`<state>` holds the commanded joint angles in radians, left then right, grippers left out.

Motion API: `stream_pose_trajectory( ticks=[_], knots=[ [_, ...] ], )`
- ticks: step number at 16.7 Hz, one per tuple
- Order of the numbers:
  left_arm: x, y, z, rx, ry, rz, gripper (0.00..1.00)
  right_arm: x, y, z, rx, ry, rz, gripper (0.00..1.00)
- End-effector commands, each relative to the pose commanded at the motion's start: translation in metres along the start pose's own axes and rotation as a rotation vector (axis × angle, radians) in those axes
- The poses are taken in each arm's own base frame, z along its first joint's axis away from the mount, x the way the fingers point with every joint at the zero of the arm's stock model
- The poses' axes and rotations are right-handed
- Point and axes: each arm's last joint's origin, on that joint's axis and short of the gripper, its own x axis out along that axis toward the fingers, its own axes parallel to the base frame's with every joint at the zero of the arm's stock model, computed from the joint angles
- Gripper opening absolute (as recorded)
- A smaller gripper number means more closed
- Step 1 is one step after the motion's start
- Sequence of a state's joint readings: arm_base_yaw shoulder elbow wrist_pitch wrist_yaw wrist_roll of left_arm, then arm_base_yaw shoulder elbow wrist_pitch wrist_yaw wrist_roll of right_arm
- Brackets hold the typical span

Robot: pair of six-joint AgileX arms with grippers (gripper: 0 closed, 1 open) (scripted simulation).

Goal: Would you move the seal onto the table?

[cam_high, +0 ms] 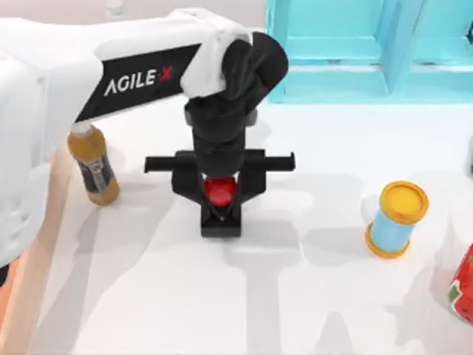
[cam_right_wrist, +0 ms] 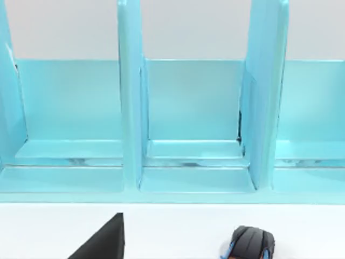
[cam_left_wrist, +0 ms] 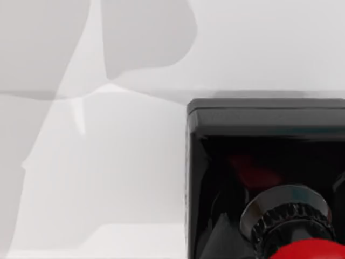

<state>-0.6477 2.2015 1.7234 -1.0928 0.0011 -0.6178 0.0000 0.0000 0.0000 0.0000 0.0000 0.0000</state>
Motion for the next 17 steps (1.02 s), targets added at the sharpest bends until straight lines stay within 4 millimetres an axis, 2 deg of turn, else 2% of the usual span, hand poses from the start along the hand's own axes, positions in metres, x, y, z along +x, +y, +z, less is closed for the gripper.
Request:
stream_pose_trajectory(
  ticks=[1, 14, 17],
  knots=[
    [0.0, 0.0, 0.0, 0.0, 0.0, 0.0, 0.0, 0.0, 0.0, 0.0, 0.0, 0.0, 0.0, 1.0],
    [0.0, 0.0, 0.0, 0.0, 0.0, 0.0, 0.98, 0.0, 0.0, 0.0, 0.0, 0.0, 0.0, 1.0],
    [0.0, 0.0, 0.0, 0.0, 0.0, 0.0, 1.0, 0.0, 0.0, 0.0, 0.0, 0.0, 0.0, 1.0]
  ],
)
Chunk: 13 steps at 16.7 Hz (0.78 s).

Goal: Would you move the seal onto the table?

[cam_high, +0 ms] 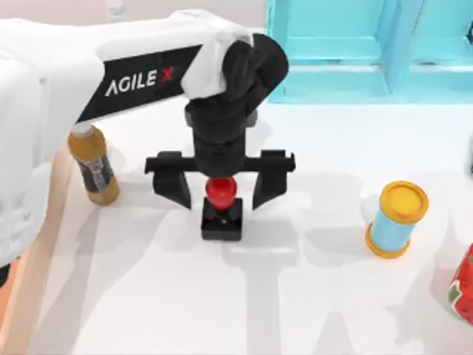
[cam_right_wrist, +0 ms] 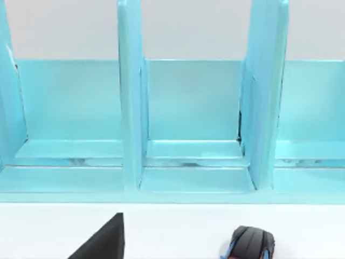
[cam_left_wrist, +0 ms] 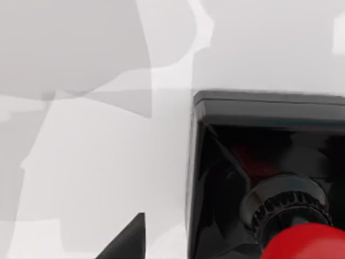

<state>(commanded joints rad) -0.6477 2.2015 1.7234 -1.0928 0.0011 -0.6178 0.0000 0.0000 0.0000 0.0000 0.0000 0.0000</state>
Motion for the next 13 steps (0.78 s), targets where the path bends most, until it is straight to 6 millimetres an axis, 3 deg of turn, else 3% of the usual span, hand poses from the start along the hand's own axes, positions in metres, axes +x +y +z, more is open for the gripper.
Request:
stream_pose_trajectory(
  ticks=[8, 11, 13],
  knots=[
    [-0.002, -0.001, 0.001, 0.0, 0.003, 0.002, 1.0, 0.0, 0.0, 0.0, 0.0, 0.0, 0.0, 1.0],
    [-0.02, -0.006, 0.005, 0.002, 0.017, 0.012, 1.0, 0.0, 0.0, 0.0, 0.0, 0.0, 0.0, 1.0],
    [-0.044, -0.01, 0.009, 0.004, 0.017, 0.012, 1.0, 0.0, 0.0, 0.0, 0.0, 0.0, 0.0, 1.0]
  ],
)
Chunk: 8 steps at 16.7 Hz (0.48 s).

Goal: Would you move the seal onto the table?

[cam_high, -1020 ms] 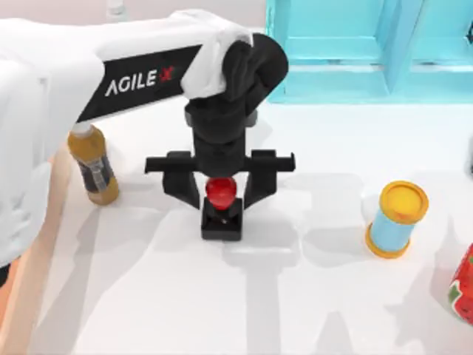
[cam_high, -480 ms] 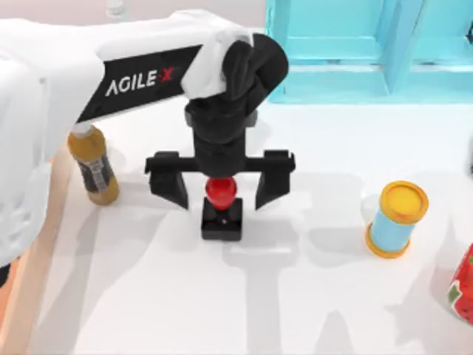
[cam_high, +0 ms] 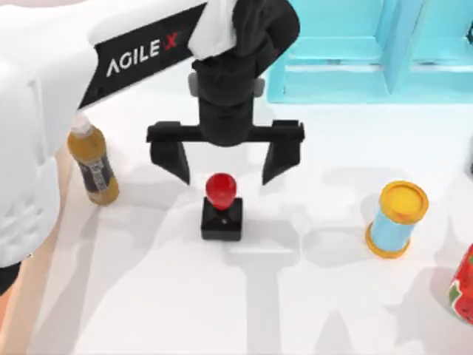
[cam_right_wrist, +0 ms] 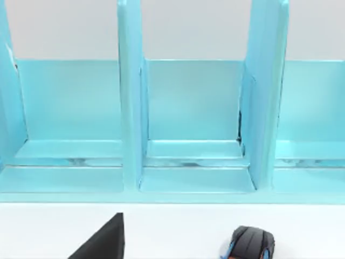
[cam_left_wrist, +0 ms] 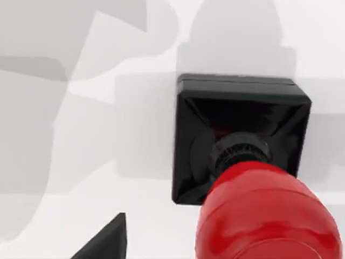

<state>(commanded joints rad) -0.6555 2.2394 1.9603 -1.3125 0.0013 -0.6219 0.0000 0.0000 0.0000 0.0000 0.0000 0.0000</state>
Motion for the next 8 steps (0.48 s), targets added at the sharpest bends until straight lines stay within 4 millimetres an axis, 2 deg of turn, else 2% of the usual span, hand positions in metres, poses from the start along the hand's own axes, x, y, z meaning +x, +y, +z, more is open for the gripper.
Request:
stream_pose_trajectory(
  ticks=[5, 8],
  knots=[
    [-0.074, 0.003, -0.002, -0.002, -0.018, -0.013, 1.0, 0.0, 0.0, 0.0, 0.0, 0.0, 0.0, 1.0],
    [-0.1, 0.009, -0.009, -0.004, -0.017, -0.012, 1.0, 0.0, 0.0, 0.0, 0.0, 0.0, 0.0, 1.0]
  ],
)
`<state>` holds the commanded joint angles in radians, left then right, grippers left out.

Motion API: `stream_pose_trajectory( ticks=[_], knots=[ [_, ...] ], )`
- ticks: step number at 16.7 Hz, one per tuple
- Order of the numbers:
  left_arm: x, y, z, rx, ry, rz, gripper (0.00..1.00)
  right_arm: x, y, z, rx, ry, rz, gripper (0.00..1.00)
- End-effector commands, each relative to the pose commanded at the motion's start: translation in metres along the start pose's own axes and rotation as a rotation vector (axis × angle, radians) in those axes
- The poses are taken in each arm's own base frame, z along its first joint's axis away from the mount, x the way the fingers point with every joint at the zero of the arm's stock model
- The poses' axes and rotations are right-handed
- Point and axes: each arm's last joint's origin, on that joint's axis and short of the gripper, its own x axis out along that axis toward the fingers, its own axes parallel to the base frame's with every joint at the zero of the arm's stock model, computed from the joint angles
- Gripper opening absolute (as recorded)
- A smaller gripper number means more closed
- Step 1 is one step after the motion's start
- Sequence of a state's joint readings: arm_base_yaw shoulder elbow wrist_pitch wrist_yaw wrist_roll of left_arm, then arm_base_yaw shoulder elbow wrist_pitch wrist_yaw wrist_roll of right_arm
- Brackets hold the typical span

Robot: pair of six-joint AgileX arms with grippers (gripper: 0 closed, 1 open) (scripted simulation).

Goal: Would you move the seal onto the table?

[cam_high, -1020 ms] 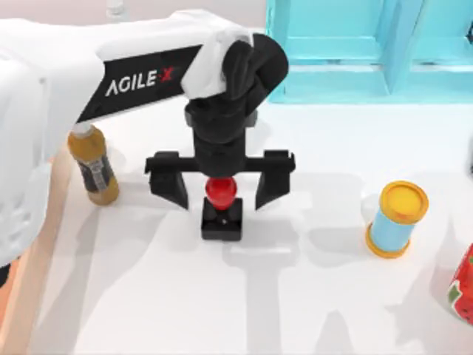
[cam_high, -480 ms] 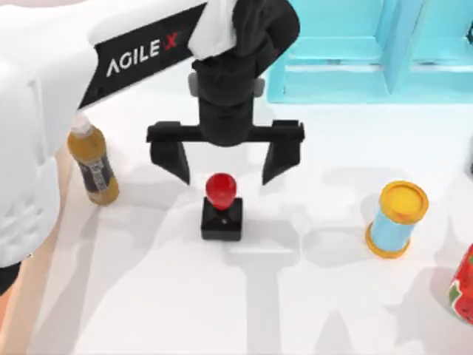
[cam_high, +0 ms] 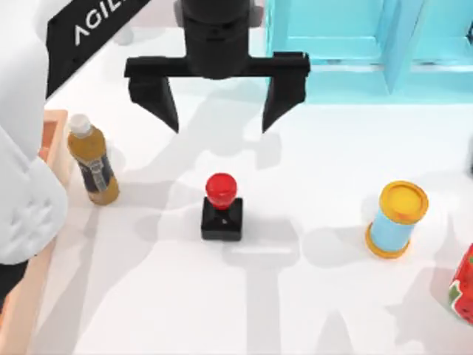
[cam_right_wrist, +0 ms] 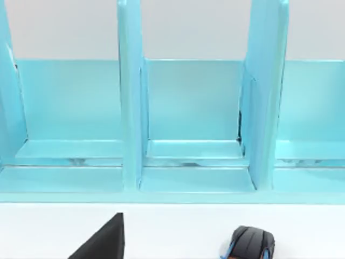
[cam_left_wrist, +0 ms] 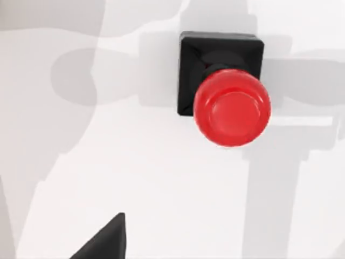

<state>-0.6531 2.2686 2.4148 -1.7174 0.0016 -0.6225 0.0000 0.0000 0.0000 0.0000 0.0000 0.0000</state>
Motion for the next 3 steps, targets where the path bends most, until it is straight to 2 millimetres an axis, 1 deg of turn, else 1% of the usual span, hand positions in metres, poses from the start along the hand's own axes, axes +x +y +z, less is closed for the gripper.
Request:
stream_pose_trajectory(
  ticks=[1, 3],
  knots=[
    [-0.0042, 0.0014, -0.0012, 0.0, 0.0, 0.0, 1.0, 0.0, 0.0, 0.0, 0.0, 0.0, 0.0, 1.0],
    [-0.006, 0.002, -0.0017, -0.001, 0.0, 0.0, 1.0, 0.0, 0.0, 0.0, 0.0, 0.0, 0.0, 1.0]
  ],
)
